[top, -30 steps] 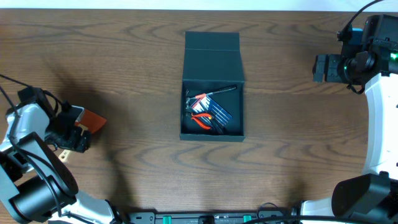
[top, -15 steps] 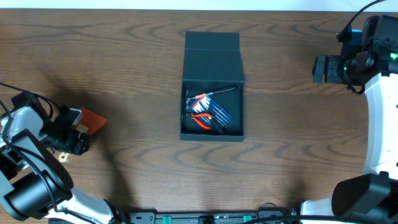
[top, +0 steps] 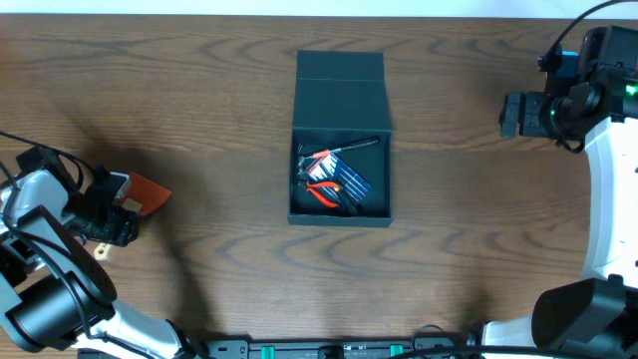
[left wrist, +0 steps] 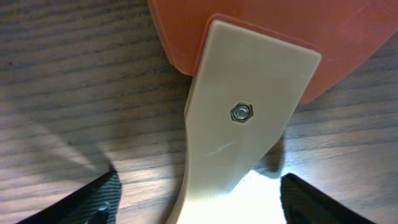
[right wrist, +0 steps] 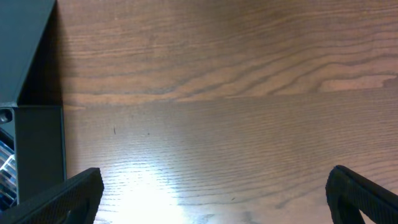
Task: Pack container
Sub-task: 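Lower left gripper and close on the scraper handle, then lift the scraper and carry it over the black box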
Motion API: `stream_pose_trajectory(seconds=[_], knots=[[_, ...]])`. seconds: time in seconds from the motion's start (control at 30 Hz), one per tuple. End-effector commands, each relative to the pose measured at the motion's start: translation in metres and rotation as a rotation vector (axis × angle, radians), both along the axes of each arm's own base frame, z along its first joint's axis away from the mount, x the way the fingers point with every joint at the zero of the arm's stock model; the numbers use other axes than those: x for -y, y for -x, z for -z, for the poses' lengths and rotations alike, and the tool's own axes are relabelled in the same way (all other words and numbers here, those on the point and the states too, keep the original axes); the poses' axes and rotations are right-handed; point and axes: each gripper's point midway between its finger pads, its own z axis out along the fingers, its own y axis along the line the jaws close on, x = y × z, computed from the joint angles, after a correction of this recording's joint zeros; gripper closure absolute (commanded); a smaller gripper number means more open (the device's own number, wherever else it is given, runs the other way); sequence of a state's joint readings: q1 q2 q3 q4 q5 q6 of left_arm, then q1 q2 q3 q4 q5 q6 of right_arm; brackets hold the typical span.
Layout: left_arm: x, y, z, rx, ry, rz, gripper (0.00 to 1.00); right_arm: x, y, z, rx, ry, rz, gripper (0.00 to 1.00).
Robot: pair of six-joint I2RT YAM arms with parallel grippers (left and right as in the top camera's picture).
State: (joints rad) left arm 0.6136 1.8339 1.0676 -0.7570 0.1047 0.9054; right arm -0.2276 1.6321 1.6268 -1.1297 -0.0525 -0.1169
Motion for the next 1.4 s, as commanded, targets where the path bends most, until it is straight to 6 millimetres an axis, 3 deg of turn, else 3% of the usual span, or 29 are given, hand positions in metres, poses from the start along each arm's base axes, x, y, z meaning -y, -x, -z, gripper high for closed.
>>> stream_pose_trajectory(seconds=[0.0, 0.33, 0.87, 1.1, 1.37], knots=[[0.014, 0.007, 0.016, -0.033, 0.076, 0.011, 0.27, 0.004, 0.001, 0.002, -0.006, 0.007, 0.0, 0.01], [0.014, 0.007, 0.016, -0.034, 0.076, 0.01, 0.54, 0.004, 0.001, 0.002, -0.007, 0.007, 0.0, 0.02], [0.012, 0.004, 0.016, -0.023, 0.068, 0.01, 0.86, 0.003, 0.003, 0.003, -0.019, 0.004, 0.0, 0.01], [0.01, 0.001, 0.016, -0.015, 0.06, -0.015, 0.94, 0.003, 0.003, 0.003, -0.02, 0.004, 0.0, 0.01], [0.007, -0.014, 0.006, 0.012, 0.037, -0.091, 0.94, 0.003, 0.003, 0.003, -0.02, 0.004, -0.001, 0.01]])
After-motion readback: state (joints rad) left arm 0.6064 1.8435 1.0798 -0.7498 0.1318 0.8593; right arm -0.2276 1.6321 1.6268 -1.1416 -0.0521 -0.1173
